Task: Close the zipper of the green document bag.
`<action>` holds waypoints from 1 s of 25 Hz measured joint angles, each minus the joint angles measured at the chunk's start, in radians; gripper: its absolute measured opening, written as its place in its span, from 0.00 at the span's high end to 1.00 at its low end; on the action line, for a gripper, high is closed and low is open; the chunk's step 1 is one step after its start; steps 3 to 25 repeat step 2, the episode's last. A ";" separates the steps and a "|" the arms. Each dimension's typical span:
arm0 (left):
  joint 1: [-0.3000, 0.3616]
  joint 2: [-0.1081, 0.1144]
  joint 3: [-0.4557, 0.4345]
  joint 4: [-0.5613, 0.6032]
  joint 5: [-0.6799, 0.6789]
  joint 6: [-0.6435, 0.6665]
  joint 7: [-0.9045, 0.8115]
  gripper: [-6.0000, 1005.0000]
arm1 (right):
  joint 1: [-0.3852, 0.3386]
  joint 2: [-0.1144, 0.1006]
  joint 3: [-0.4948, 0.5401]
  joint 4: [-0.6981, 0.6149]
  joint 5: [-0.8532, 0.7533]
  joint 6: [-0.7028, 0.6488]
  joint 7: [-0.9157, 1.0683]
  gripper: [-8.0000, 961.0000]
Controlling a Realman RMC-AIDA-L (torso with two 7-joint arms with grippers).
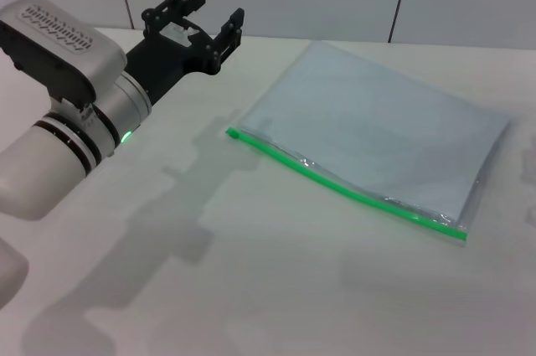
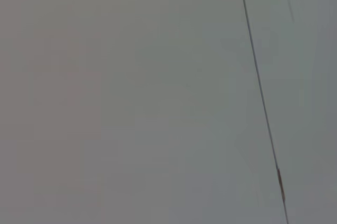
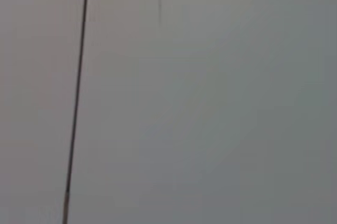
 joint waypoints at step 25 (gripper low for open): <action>-0.001 0.000 0.000 0.006 -0.001 -0.001 0.000 0.40 | 0.001 0.001 -0.005 0.001 0.000 0.000 0.000 0.52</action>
